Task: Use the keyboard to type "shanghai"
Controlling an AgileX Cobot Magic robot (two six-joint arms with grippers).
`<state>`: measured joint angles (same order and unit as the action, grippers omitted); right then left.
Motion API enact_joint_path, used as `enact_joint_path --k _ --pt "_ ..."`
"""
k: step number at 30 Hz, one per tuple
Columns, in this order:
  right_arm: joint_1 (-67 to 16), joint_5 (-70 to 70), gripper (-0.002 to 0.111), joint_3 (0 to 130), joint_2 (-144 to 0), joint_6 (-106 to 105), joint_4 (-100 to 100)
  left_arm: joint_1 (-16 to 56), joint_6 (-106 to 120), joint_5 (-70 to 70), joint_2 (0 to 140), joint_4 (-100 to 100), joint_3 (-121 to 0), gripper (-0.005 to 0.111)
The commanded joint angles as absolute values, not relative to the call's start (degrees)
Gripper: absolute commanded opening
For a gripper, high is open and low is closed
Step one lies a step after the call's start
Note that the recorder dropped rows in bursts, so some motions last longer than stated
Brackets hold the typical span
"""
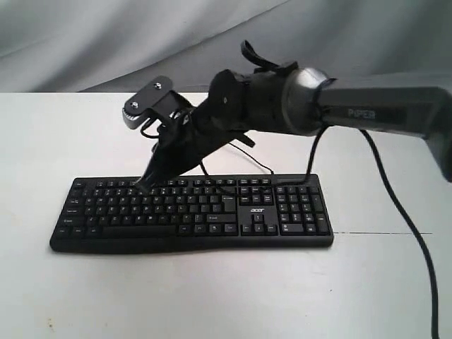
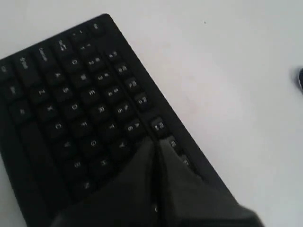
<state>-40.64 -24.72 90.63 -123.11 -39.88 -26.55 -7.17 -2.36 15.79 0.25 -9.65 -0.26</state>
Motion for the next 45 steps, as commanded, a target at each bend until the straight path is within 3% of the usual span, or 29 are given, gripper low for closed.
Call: enact_joint_path --k 1,45 --pt "-40.5 -19.0 0.0 83.8 -121.9 -40.9 -29.0 -6.7 -2.6 15.2 0.0 -9.5 0.0 0.0" --pt "-42.7 -11.4 0.0 83.4 -126.5 -43.1 -28.5 -6.7 -2.6 15.2 0.0 -9.5 0.0 0.0"
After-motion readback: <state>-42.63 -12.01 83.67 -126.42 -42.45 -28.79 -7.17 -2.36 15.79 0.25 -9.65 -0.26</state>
